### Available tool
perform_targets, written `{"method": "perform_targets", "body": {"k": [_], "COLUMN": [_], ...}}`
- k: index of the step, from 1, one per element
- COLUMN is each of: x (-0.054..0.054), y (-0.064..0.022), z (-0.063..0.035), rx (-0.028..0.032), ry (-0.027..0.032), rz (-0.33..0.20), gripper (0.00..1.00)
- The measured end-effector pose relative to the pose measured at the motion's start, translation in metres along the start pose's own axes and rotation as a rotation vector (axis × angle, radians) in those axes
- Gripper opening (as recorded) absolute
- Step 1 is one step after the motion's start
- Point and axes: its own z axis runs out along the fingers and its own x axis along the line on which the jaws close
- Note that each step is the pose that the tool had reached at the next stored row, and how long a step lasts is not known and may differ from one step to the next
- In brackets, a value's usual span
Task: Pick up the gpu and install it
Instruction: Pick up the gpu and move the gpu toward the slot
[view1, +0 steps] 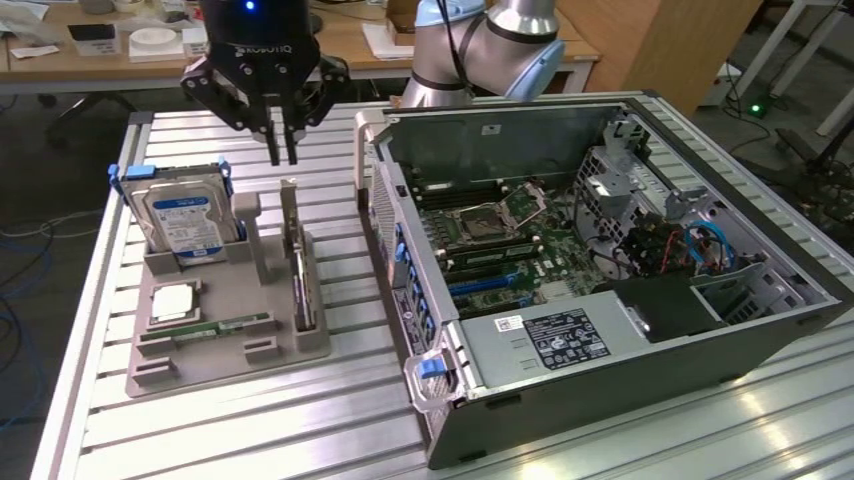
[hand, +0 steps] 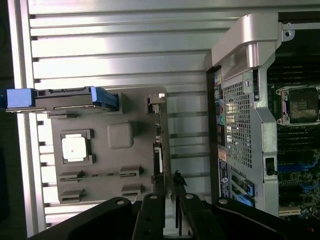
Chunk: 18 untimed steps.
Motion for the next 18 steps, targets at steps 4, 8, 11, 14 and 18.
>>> {"method": "perform_targets", "body": {"k": [4, 8, 11, 14, 18], "x": [0.0, 0.0007, 0.0015, 0.0017, 0.0017], "y": [0.0, -0.0017, -0.0064, -0.007, -0.007], "z": [0.0, -0.0001, 0.0001, 0.0002, 0.0006], "rx": [0.0, 0.0, -0.0001, -0.0002, -0.0011], "ry": [0.0, 0.0001, 0.0004, 0.0004, 0.0025], "rz": [0.0, -0.002, -0.006, -0.008, -0.048], "gripper": [0.35, 0.64, 0.71, 0.71, 0.71]}}
